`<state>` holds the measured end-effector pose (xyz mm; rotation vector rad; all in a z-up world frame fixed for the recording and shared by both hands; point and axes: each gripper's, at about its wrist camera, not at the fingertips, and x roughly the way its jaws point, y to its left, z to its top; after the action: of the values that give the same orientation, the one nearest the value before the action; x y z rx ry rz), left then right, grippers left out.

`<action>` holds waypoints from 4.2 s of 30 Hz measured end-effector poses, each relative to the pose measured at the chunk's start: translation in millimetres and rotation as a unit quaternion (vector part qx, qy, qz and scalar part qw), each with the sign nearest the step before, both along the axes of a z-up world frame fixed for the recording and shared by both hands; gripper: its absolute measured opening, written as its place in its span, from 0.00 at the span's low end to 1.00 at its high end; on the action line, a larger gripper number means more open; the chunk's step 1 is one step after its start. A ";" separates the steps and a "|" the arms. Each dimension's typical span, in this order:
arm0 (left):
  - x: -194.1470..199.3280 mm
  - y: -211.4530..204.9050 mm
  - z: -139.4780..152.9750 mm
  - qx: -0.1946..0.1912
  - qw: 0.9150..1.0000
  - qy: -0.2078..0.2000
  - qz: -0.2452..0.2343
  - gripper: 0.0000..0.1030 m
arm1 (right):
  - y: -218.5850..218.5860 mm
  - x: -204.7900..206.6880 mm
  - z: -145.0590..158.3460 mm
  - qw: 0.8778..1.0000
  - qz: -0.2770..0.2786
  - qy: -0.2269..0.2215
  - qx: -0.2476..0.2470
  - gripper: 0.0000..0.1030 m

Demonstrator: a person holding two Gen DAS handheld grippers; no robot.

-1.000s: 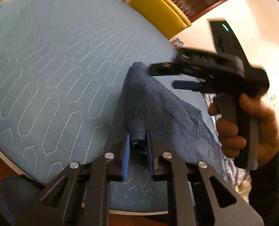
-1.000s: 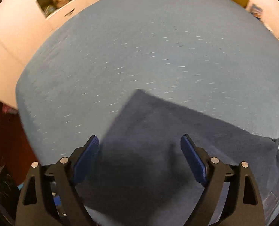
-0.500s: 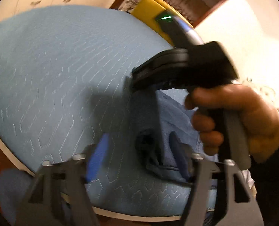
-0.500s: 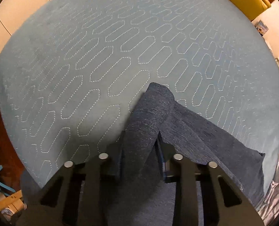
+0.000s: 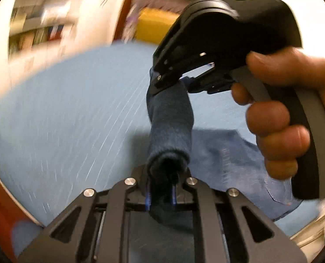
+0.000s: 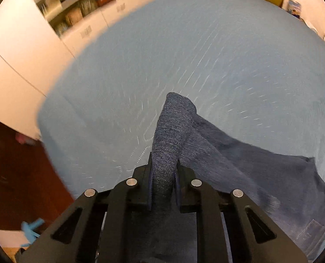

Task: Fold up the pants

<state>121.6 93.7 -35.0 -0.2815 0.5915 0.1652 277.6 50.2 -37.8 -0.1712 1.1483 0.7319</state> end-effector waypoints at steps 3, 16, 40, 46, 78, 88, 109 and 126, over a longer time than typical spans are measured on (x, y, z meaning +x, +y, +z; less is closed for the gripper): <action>9.6 -80.5 39.3 0.099 0.993 -0.040 -0.043 0.12 | -96.1 12.0 45.5 0.997 -0.038 -0.004 0.072 0.15; 52.8 -432.6 -100.7 0.374 0.889 -0.010 -0.264 0.19 | -483.7 62.3 -93.5 0.959 -0.230 0.084 0.141 0.16; -4.1 -494.1 -130.6 0.483 0.832 -0.075 -0.262 0.12 | -483.9 113.3 -120.1 0.959 -0.210 0.109 0.155 0.66; -10.0 -501.1 -132.6 0.489 0.828 -0.079 -0.263 0.11 | -469.1 115.8 -113.2 0.971 -0.190 0.096 0.112 0.21; -17.8 -554.3 -116.6 0.459 0.818 -0.116 -0.327 0.78 | -587.2 88.3 -97.1 0.936 -0.325 -0.039 0.128 0.38; 92.9 -384.1 -33.7 0.145 0.954 -0.024 -0.263 0.33 | -540.9 -50.5 -75.3 0.918 -0.363 -0.155 0.042 0.45; 207.9 -356.4 -103.3 0.084 0.933 0.153 -0.314 0.20 | -525.4 -51.3 -143.3 0.917 -0.375 -0.125 -0.062 0.65; 71.3 -401.8 -122.4 0.104 0.923 0.104 -0.354 0.23 | -485.4 62.2 -97.8 0.928 -0.312 -0.173 -0.109 0.37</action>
<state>192.9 -308.1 -157.4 0.1703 0.8469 -0.4469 339.9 -435.2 -135.6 -0.1050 0.8669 0.0015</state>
